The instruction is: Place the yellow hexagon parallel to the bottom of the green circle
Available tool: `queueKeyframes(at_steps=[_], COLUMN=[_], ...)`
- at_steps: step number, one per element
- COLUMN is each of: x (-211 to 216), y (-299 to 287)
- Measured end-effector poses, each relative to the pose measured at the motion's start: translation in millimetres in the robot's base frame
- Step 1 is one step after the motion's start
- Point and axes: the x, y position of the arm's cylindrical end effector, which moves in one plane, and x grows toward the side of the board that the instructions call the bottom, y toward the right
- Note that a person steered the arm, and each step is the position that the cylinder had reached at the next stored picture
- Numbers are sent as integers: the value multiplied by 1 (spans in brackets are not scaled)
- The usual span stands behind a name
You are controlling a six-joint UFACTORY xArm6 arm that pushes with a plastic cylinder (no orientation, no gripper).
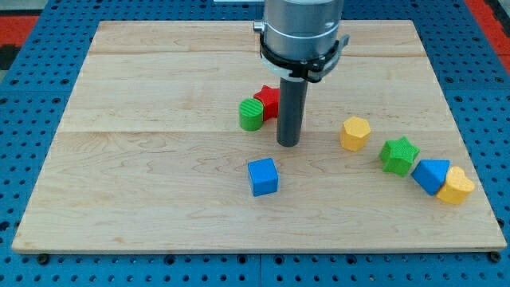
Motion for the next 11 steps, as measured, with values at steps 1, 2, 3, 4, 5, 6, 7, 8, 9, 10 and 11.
queueKeyframes(at_steps=[1, 2, 3, 4, 5, 6, 7, 8, 9, 10, 11], x=[-16, -16, -23, -34, -46, -53, -35, 3, 36, 61, 75], y=[0, 5, 23, 50, 77, 110, 117, 117, 112, 111, 104])
